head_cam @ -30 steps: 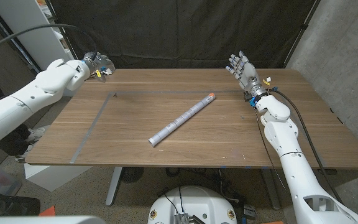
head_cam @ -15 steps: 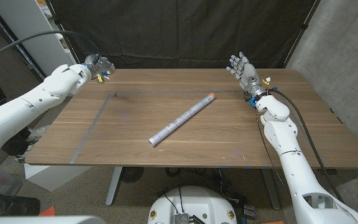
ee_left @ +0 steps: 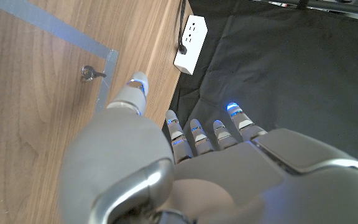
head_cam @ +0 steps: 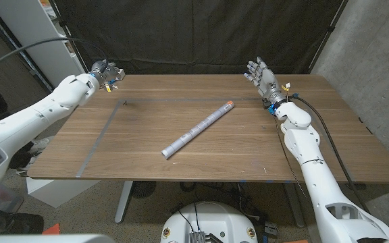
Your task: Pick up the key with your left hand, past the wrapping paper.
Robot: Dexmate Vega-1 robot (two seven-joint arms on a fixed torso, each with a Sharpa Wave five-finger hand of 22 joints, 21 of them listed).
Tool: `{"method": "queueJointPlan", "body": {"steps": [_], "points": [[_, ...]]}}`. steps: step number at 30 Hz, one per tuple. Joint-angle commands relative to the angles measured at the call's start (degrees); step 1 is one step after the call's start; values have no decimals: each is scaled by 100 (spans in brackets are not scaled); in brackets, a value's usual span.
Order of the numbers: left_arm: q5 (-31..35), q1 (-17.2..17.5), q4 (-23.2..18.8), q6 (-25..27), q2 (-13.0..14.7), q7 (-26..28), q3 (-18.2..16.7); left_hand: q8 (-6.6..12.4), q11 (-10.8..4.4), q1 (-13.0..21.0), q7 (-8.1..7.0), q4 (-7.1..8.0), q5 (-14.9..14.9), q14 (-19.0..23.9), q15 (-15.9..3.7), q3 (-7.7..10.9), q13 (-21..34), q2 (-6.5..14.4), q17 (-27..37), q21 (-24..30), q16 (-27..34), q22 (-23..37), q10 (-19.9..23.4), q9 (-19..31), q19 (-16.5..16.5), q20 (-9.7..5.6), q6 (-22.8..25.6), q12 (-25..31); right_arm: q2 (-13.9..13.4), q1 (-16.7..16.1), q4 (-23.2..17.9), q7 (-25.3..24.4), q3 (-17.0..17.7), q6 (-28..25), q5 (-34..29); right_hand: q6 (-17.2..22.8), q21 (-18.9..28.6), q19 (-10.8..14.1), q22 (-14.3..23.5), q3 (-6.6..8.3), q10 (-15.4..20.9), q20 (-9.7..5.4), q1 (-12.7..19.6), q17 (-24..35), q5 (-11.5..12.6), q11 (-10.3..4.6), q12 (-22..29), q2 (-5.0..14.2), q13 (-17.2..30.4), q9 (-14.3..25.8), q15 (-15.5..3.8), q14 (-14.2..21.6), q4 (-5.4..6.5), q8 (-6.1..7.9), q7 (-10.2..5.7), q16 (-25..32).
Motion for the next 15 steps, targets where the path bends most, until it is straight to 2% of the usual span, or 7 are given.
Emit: {"method": "queueJointPlan", "body": {"steps": [1,8,15], "points": [[-160,-184,400,59,-175,330,319,27,-7,49,-12,16,-11,17,-235,-43,12,6,10,6,18,18,42,28,26,34,100,34,29,127,199,45,-38,13,-53,36,-17,55,27,60,41,-3,-28,21,-20,-2,-3,39,13,11,13,22,-3,17,-3,8],[-289,-175,480,124,-238,332,429,11,-8,51,-28,20,-14,-34,-204,-132,14,-66,12,-11,-6,20,-12,24,6,44,135,13,21,109,197,74,-22,2,-54,34,-20,50,27,63,47,3,-33,20,-24,-1,-4,38,13,12,11,25,-3,13,-6,7],[-348,-82,500,201,-234,550,510,5,-23,61,-21,24,-7,-26,-229,-182,15,-100,14,-12,-2,21,-4,22,20,27,173,18,12,51,143,71,-10,-16,-67,36,-23,46,27,66,45,0,-37,21,-26,-4,-7,37,13,12,10,24,-4,12,-6,5]]}}
